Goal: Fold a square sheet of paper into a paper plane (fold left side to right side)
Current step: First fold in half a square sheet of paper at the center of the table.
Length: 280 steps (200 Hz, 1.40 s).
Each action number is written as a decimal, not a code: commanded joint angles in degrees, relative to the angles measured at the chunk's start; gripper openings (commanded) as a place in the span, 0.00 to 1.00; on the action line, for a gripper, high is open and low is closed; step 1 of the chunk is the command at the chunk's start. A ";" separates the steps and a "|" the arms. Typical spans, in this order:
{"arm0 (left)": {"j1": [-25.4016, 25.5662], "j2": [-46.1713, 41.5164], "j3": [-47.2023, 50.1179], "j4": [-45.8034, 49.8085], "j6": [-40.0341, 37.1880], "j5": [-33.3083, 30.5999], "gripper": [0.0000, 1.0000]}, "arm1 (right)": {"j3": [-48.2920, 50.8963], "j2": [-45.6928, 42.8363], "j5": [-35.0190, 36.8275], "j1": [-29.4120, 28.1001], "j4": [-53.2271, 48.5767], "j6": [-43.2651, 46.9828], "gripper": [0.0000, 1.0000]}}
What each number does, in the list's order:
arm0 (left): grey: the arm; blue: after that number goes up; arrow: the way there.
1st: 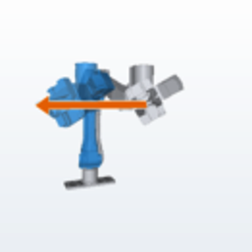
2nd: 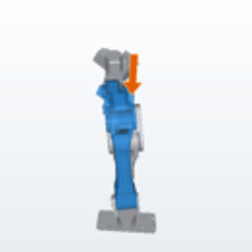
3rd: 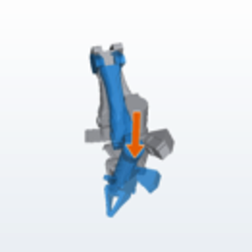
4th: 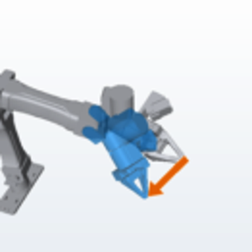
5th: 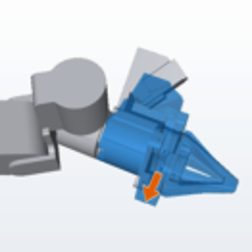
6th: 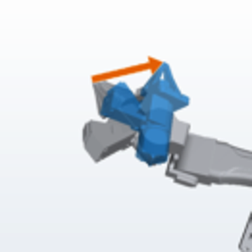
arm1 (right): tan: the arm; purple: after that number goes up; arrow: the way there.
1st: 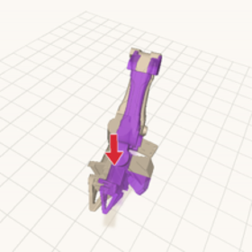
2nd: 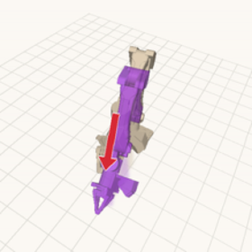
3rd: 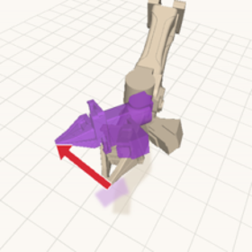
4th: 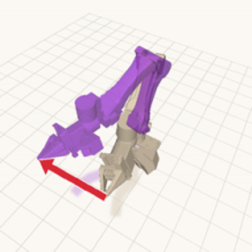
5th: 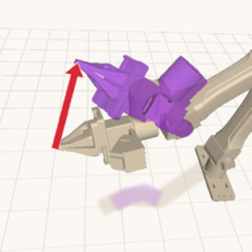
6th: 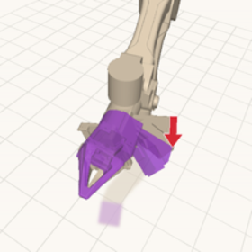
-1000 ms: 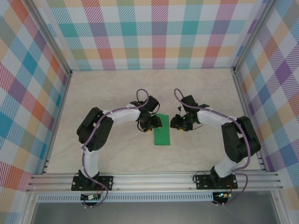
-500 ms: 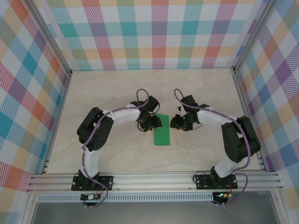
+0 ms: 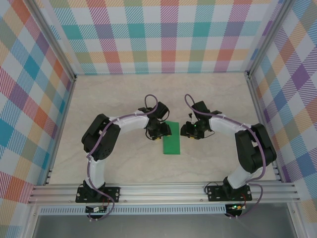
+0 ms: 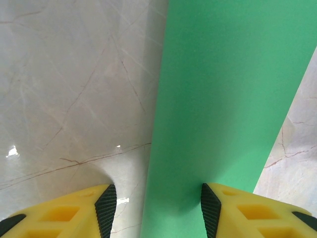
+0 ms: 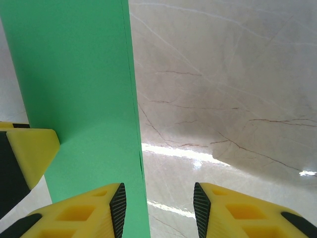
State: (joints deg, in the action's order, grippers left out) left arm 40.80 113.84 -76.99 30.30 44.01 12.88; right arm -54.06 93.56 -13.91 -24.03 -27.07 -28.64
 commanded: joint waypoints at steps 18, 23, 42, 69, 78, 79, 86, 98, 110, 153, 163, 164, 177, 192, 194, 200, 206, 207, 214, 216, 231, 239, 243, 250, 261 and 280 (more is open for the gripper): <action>0.58 1.91 0.00 1.51 0.41 -2.03 0.50 | 0.00 -1.43 -0.15 0.12 -0.30 0.08 0.43; 0.56 1.98 -0.09 1.49 0.23 -1.78 0.50 | -0.01 -1.50 -0.08 0.13 -0.27 0.10 0.43; 0.55 2.42 -0.49 1.59 -1.28 -0.35 0.50 | -0.06 -1.46 0.02 0.13 -0.35 0.13 0.43; 0.60 2.52 -0.53 1.65 -2.56 0.60 0.49 | -0.08 -1.55 0.20 0.13 -0.49 0.17 0.43; 0.59 2.48 -0.61 1.61 -2.78 0.76 0.49 | -0.10 -1.63 0.20 0.12 -0.45 0.17 0.43; 0.55 2.50 -0.61 1.60 -2.78 0.75 0.49 | -0.09 -1.63 0.20 0.08 -0.49 0.17 0.43; 0.56 2.58 -0.75 1.60 -2.78 0.76 0.49 | -0.08 -1.54 0.20 0.10 -0.46 0.18 0.43; 0.60 2.76 -0.92 1.75 -2.73 0.82 0.49 | -0.08 -1.56 0.12 0.12 -0.44 0.18 0.43; 0.54 3.03 -1.14 1.78 -2.69 0.83 0.49 | -0.16 -1.54 0.03 0.13 -0.41 0.17 0.43; 0.66 3.41 -1.62 1.69 -2.13 1.06 0.50 | -0.19 -1.46 -0.15 0.08 -0.28 0.15 0.43; 0.60 3.49 -1.71 1.69 -2.13 0.98 0.50 | -0.07 -1.50 -0.24 0.13 -0.26 0.11 0.43; 0.60 3.45 -1.69 1.69 -2.11 0.99 0.50 | -0.03 -1.47 -0.24 0.08 -0.26 0.10 0.43; 0.61 3.49 -1.75 1.78 -2.04 0.89 0.50 | -0.08 -1.46 -0.23 0.13 -0.27 0.12 0.43; 0.64 3.50 -1.84 1.78 -2.07 1.04 0.50 | -0.10 -1.50 -0.24 0.12 -0.19 0.01 0.43; 0.63 3.56 -1.91 1.75 -2.08 1.08 0.50 | -0.02 -1.51 -0.24 0.13 -0.20 0.04 0.43; 0.66 3.69 -1.86 1.73 -2.06 1.15 0.50 | 0.01 -1.47 -0.24 0.13 -0.19 0.00 0.43; 0.69 3.60 -1.87 1.79 -2.15 1.22 0.50 | 0.05 -1.50 -0.21 0.13 -0.23 -0.03 0.43; 0.64 3.59 -1.86 1.78 -2.16 1.20 0.50 | 0.08 -1.52 -0.22 0.13 -0.20 -0.02 0.43; 0.61 3.62 -1.88 1.79 -2.14 1.13 0.50 | 0.10 -1.55 -0.24 0.13 -0.24 0.01 0.43; 0.67 3.66 -1.90 1.78 -2.10 1.10 0.50 | 0.10 -1.56 -0.24 0.13 -0.19 0.00 0.43; 0.68 3.67 -1.86 1.78 -2.17 1.18 0.50 | 0.19 -1.56 -0.24 0.13 -0.15 -0.09 0.43; 0.76 3.75 -1.86 1.78 -2.19 1.18 0.50 | 0.19 -1.64 -0.22 0.13 -0.11 -0.12 0.43; 0.71 3.73 -1.86 1.78 -2.22 1.26 0.50 | 0.19 -1.63 -0.24 0.13 -0.14 -0.17 0.43; 0.82 3.83 -1.86 1.72 -2.25 1.44 0.50 | 0.27 -1.63 -0.32 0.17 -0.06 -0.18 0.43; 0.86 3.99 -1.98 1.65 -2.35 1.52 0.51 | 0.27 -1.54 -0.33 0.13 -0.07 -0.18 0.43; 1.12 4.23 -2.20 1.78 -2.43 1.55 0.51 | 0.36 -1.59 -0.41 0.13 0.13 -0.27 0.43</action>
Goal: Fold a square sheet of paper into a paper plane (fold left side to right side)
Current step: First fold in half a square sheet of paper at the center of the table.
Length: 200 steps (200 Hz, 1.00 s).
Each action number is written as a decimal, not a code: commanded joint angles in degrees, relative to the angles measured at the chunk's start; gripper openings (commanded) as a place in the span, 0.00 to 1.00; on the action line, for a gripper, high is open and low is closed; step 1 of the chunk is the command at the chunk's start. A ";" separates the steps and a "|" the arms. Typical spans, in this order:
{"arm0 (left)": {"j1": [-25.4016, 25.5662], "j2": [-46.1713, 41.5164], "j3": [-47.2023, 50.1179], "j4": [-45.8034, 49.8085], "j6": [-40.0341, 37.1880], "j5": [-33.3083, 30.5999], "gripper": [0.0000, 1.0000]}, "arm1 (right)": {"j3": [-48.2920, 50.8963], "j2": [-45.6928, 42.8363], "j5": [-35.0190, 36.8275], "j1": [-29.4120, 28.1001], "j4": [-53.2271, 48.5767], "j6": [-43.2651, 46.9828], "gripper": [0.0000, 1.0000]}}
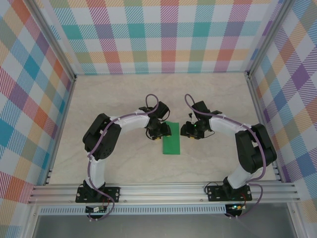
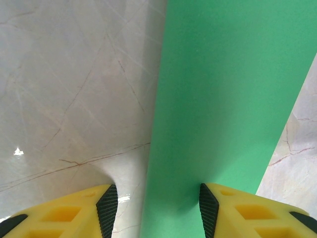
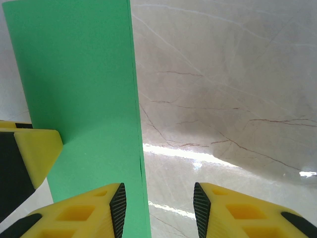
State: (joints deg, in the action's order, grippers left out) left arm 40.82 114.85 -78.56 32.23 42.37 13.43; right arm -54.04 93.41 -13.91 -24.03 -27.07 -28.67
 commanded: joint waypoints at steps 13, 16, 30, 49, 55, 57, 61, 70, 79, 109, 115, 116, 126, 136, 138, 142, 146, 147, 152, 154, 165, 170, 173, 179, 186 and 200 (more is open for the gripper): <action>1.10 3.31 -0.63 -0.15 -0.80 0.98 0.51 | 0.34 -1.47 -0.41 0.13 0.06 -0.23 0.43; 1.11 3.36 -0.67 -0.15 -0.75 0.98 0.51 | 0.34 -1.47 -0.41 0.13 0.13 -0.20 0.43; 1.07 3.39 -0.68 -0.13 -0.79 0.99 0.51 | 0.34 -1.47 -0.41 0.12 0.09 -0.34 0.43; 1.15 3.21 -0.65 0.01 -0.79 0.89 0.51 | 0.34 -1.54 -0.55 0.13 0.13 -0.32 0.43; 1.11 3.27 -0.67 0.05 -0.78 0.89 0.51 | 0.35 -1.47 -0.61 0.13 0.17 -0.33 0.43; 1.13 3.23 -0.66 0.03 -0.75 0.87 0.51 | 0.34 -1.47 -0.66 0.13 0.11 -0.34 0.43; 1.17 3.24 -0.64 0.03 -0.75 0.87 0.51 | 0.34 -1.55 -0.68 0.13 0.17 -0.35 0.43; 1.17 3.27 -0.64 0.03 -0.79 0.90 0.51 | 0.42 -1.47 -0.83 0.13 0.33 -0.38 0.43; 1.17 3.26 -0.66 0.03 -0.80 0.90 0.51 | 0.42 -1.48 -0.94 0.13 0.32 -0.51 0.43; 1.17 3.36 -0.64 0.06 -0.88 0.89 0.51 | 0.43 -1.47 -1.61 0.10 0.73 -0.66 0.43; 1.19 3.32 -0.71 0.03 -0.82 0.90 0.51 | 0.43 -1.47 -1.98 0.13 0.89 -0.73 0.43; 1.19 3.34 -0.67 0.03 -0.85 0.90 0.51 | 0.43 -1.47 -1.99 0.13 0.93 -0.75 0.43; 1.19 3.37 -0.64 0.03 -0.80 0.89 0.51 | 0.43 -1.40 -2.63 0.12 1.39 -0.86 0.41; 1.19 3.45 -0.74 0.03 -0.79 0.87 0.51 | 0.43 -1.26 -3.25 0.05 1.66 -1.03 0.40; 1.19 3.43 -0.78 0.03 -0.73 0.89 0.51 | 0.43 -1.16 -3.34 0.04 1.76 -1.06 0.40; 1.19 3.45 -0.74 0.03 -0.79 0.94 0.51 | 0.43 -1.12 -3.46 0.04 1.88 -1.13 0.40; 1.19 3.44 -0.86 0.15 -0.74 0.96 0.51 | 0.43 -1.05 -3.62 0.04 1.99 -1.17 0.40; 1.15 3.45 -0.88 0.18 -0.73 0.93 0.51 | 0.43 -1.08 -3.64 0.04 2.01 -1.20 0.40; 1.17 3.53 -0.91 0.13 -0.64 0.98 0.51 | 0.45 -0.95 -3.75 0.04 2.06 -1.22 0.40; 1.19 3.47 -0.96 0.16 -0.71 0.98 0.51 | 0.43 -0.88 -3.80 0.04 2.08 -1.22 0.40; 1.21 3.67 -1.11 0.27 -0.68 0.90 0.51 | 0.34 -0.79 -3.75 0.04 2.06 -1.30 0.40; 1.13 3.72 -1.07 0.40 -0.69 0.82 0.51 | 0.32 -0.82 -3.75 0.04 2.03 -1.26 0.40; 1.16 3.72 -1.06 0.45 -0.63 0.81 0.51 | 0.34 -0.78 -3.75 0.04 2.04 -1.28 0.40; 1.19 3.80 -1.28 0.47 -0.63 0.81 0.51 | 0.34 -0.85 -3.71 0.04 2.04 -1.24 0.40; 1.18 3.81 -1.33 0.55 -0.54 0.71 0.51 | 0.34 -0.86 -3.67 0.04 2.06 -1.30 0.40; 1.17 3.98 -1.47 0.64 -0.49 0.64 0.51 | 0.34 -0.87 -3.67 0.04 1.96 -1.30 0.40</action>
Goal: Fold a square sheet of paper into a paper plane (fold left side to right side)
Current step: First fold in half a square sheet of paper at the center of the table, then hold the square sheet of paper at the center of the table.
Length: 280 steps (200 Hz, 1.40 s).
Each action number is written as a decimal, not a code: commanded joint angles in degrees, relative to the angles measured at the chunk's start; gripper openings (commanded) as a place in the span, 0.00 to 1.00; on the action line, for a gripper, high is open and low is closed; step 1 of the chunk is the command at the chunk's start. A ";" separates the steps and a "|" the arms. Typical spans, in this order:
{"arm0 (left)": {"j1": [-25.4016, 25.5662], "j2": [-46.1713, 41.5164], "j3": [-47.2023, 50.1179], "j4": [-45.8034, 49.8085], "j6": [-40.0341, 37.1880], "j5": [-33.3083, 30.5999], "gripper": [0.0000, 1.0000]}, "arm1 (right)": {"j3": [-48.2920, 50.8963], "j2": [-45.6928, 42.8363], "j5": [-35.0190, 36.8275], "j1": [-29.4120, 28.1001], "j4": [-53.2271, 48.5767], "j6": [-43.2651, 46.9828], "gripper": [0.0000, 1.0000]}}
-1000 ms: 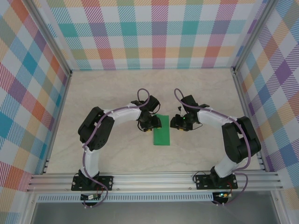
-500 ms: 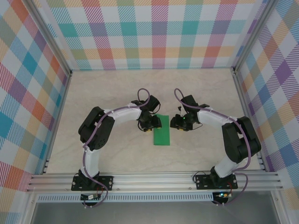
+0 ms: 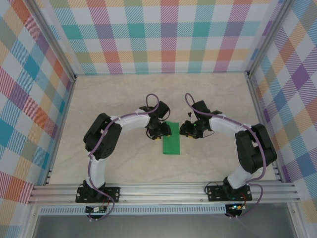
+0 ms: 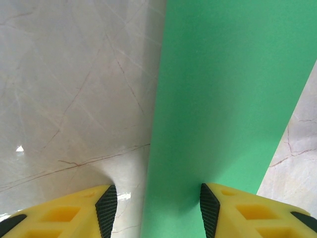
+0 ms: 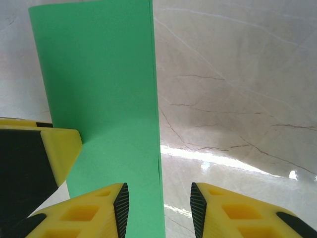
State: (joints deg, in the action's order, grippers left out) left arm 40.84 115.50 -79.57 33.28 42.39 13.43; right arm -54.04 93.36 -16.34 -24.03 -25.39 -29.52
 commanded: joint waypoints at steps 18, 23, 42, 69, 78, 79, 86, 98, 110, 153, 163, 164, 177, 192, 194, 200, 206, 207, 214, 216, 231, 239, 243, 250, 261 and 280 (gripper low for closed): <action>1.13 3.51 -0.67 -0.21 -0.37 0.64 0.51 | 0.31 -0.86 -1.24 0.04 0.32 -0.37 0.40; 1.14 3.67 -0.70 -0.17 -0.30 0.53 0.51 | 0.29 -0.81 -1.24 0.04 0.31 -0.37 0.40; 1.17 3.78 -0.68 -0.23 -0.23 0.63 0.51 | 0.34 -0.82 -1.24 0.04 0.34 -0.32 0.40; 1.17 3.81 -0.76 -0.14 -0.33 0.54 0.51 | 0.30 -0.81 -1.33 0.04 0.24 -0.33 0.40; 1.17 3.91 -0.79 -0.14 -0.37 0.72 0.51 | 0.32 -0.77 -1.41 0.04 0.25 -0.36 0.40; 1.17 3.92 -0.77 -0.14 -0.33 0.72 0.51 | 0.33 -0.75 -1.42 -0.01 0.30 -0.36 0.40; 1.17 3.94 -0.84 -0.14 -0.34 0.69 0.51 | 0.34 -0.73 -1.58 0.04 0.48 -0.36 0.40; 1.15 3.94 -0.84 -0.18 -0.34 0.68 0.51 | 0.34 -0.69 -2.00 0.04 0.63 -0.41 0.40; 1.16 3.94 -0.82 -0.21 -0.36 0.72 0.51 | 0.49 -0.68 -2.61 0.04 1.14 -0.52 0.40; 1.10 3.83 -0.74 -0.21 -0.30 0.60 0.51 | 0.97 0.74 -7.20 -0.15 4.86 -2.15 0.23; 1.17 3.84 -0.72 -0.21 -0.31 0.71 0.51 | 0.80 1.51 -7.69 -0.38 5.42 -2.47 0.17; 1.17 3.80 -0.70 -0.22 -0.30 0.71 0.51 | 0.79 1.53 -7.72 -0.39 5.43 -2.47 0.16; 1.14 3.77 -0.67 -0.19 -0.29 0.62 0.51 | 0.48 2.50 -8.03 -0.82 5.78 -2.65 0.09; 1.15 3.68 -0.51 -0.16 -0.38 0.55 0.51 | 0.08 3.42 -8.10 -1.22 5.83 -2.61 0.03; 1.17 3.74 -0.43 -0.17 -0.33 0.55 0.51 | 0.03 3.54 -8.10 -1.24 5.84 -2.68 0.03; 1.16 3.75 -0.48 -0.23 -0.34 0.49 0.51 | -0.01 3.82 -8.09 -1.35 5.91 -2.78 0.02; 1.12 3.76 -0.43 -0.23 -0.34 0.63 0.51 | -0.10 4.17 -8.16 -1.37 5.99 -2.83 0.01; 1.10 3.81 -0.42 -0.19 -0.31 0.63 0.51 | -0.10 4.27 -8.17 -1.46 5.97 -2.83 0.00; 1.17 3.76 -0.44 -0.32 -0.36 0.62 0.51 | -0.18 4.69 -8.26 -1.55 6.13 -2.83 0.00; 1.17 3.76 -0.44 -0.27 -0.33 0.63 0.51 | -0.25 4.82 -8.27 -1.54 6.14 -2.87 0.00; 1.13 3.78 -0.49 -0.40 -0.30 0.65 0.51 | -0.61 5.66 -8.42 -1.81 6.14 -2.76 0.00; 1.09 3.85 -0.45 -0.41 -0.35 0.63 0.51 | -0.87 6.15 -8.37 -1.97 6.04 -2.73 0.00; 1.12 3.85 -0.45 -0.41 -0.33 0.75 0.51 | -0.97 6.39 -8.44 -2.10 6.05 -2.74 0.00; 1.15 3.85 -0.49 -0.41 -0.37 0.69 0.51 | -1.19 6.71 -8.32 -2.24 5.88 -2.66 0.00; 1.14 3.85 -0.40 -0.34 -0.30 0.72 0.51 | -1.35 7.35 -8.15 -2.35 5.58 -2.52 0.00; 1.17 3.85 -0.39 -0.41 -0.34 0.67 0.51 | -1.33 7.97 -7.58 -2.34 5.44 -2.42 0.00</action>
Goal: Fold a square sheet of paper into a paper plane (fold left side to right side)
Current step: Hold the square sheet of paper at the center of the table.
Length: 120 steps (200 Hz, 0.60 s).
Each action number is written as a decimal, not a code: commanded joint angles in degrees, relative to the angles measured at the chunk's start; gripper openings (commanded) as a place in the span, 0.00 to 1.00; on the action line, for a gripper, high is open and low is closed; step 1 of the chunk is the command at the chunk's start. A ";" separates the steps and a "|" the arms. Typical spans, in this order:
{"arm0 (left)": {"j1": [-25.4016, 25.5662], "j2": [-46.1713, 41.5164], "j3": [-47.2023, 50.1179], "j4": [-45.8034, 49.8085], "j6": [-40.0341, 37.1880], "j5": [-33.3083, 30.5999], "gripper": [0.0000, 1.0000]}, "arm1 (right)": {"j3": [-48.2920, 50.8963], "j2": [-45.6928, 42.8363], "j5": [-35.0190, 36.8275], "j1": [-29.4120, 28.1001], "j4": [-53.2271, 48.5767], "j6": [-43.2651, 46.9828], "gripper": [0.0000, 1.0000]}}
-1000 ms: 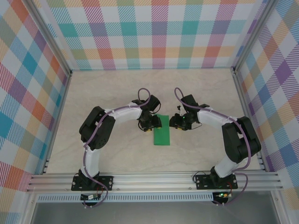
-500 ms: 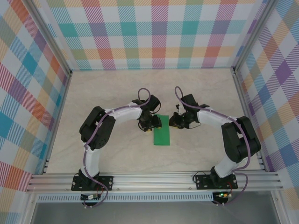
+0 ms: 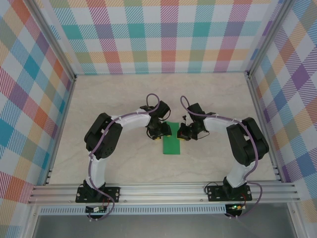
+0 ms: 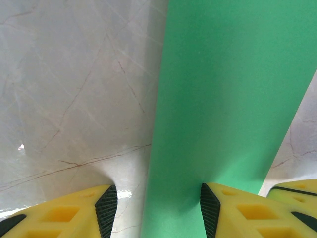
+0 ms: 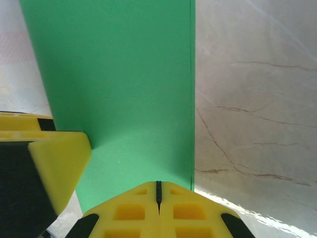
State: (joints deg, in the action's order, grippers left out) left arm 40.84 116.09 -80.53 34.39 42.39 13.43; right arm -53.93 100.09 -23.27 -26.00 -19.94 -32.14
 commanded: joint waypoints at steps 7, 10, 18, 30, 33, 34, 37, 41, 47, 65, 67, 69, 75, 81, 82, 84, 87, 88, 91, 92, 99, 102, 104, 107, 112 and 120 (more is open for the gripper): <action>1.13 3.24 0.62 -1.52 -0.31 0.71 0.51 | -1.44 1.46 -0.34 -0.42 -0.16 0.20 0.00; 1.14 3.23 0.59 -1.51 -0.30 0.72 0.51 | -1.44 1.57 -0.22 -0.45 -0.27 0.23 0.00; 1.17 3.26 0.60 -1.51 -0.29 0.71 0.51 | -1.44 1.87 0.25 -0.46 -0.62 0.49 0.00; 1.15 3.26 0.60 -1.56 -0.37 0.72 0.51 | -1.37 2.23 1.12 -0.46 -1.48 0.83 0.00; 1.17 3.24 0.56 -1.60 -0.31 0.72 0.51 | -1.35 2.29 1.27 -0.48 -1.61 0.97 0.00; 1.17 3.25 0.55 -1.61 -0.35 0.68 0.51 | -1.35 2.34 1.37 -0.47 -1.64 1.04 0.00; 1.11 3.32 0.52 -1.53 -0.33 0.75 0.51 | -1.35 2.38 1.58 -0.46 -1.82 1.17 0.00; 1.16 3.35 0.55 -1.52 -0.33 0.78 0.51 | -1.27 2.51 1.87 -0.50 -2.08 1.28 0.00; 1.10 3.34 0.55 -1.52 -0.36 0.81 0.51 | -1.11 2.64 2.32 -0.46 -2.31 1.55 0.00; 1.13 3.25 0.40 -1.52 -0.42 0.81 0.51 | -0.75 3.46 2.92 -0.46 -2.51 2.04 0.00; 1.14 3.26 0.36 -1.52 -0.45 0.81 0.52 | -0.67 3.51 2.95 -0.46 -2.57 2.11 0.00; 1.12 3.20 0.33 -1.52 -0.46 0.81 0.52 | -0.65 3.61 2.96 -0.46 -2.58 2.09 0.00; 1.15 3.26 0.29 -1.52 -0.41 0.76 0.52 | -0.56 3.85 3.20 -0.47 -2.58 2.23 0.00; 1.14 3.24 0.31 -1.48 -0.42 0.76 0.52 | -0.48 4.18 3.39 -0.46 -2.59 2.30 0.00; 1.16 3.25 0.34 -1.45 -0.44 0.74 0.52 | -0.43 4.29 3.40 -0.46 -2.66 2.28 0.00; 1.17 3.26 0.30 -1.44 -0.44 0.77 0.52 | -0.40 4.31 3.47 -0.46 -2.65 2.31 0.00; 1.12 3.26 0.30 -1.44 -0.45 0.75 0.52 | -0.39 4.40 3.63 -0.46 -2.78 2.35 0.00; 1.10 3.26 0.34 -1.44 -0.50 0.73 0.52 | -0.39 4.45 3.65 -0.46 -2.84 2.35 0.00; 1.16 3.20 0.31 -1.43 -0.47 0.79 0.52 | -0.38 4.56 3.93 -0.53 -3.03 2.46 0.00; 1.17 3.19 0.30 -1.43 -0.47 0.75 0.52 | -0.38 4.57 4.06 -0.49 -3.10 2.49 0.00; 1.13 3.05 0.29 -1.33 -0.45 0.81 0.52 | -0.38 4.75 4.79 -0.46 -3.64 2.69 0.00; 1.10 2.99 0.24 -1.30 -0.42 0.79 0.52 | -0.38 4.80 5.32 -0.46 -3.75 2.82 0.00; 1.15 3.00 0.25 -1.33 -0.52 0.78 0.52 | -0.38 4.79 5.55 -0.48 -3.95 2.86 0.00; 1.17 2.92 0.26 -1.28 -0.55 0.74 0.52 | -0.38 4.76 5.86 -0.47 -4.16 3.01 0.00; 1.10 2.75 0.25 -1.26 -0.56 0.79 0.52 | -0.34 4.76 6.39 -0.49 -4.48 3.19 0.00; 1.17 2.50 0.10 -0.95 -0.88 0.80 0.52 | -0.30 4.78 6.85 -0.46 -4.90 3.39 0.00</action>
State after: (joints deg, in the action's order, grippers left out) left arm 40.84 116.09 -80.53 34.37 42.39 13.43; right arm -54.52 102.21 -21.89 -26.00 -21.23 -30.59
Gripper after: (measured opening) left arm 0.518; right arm 0.045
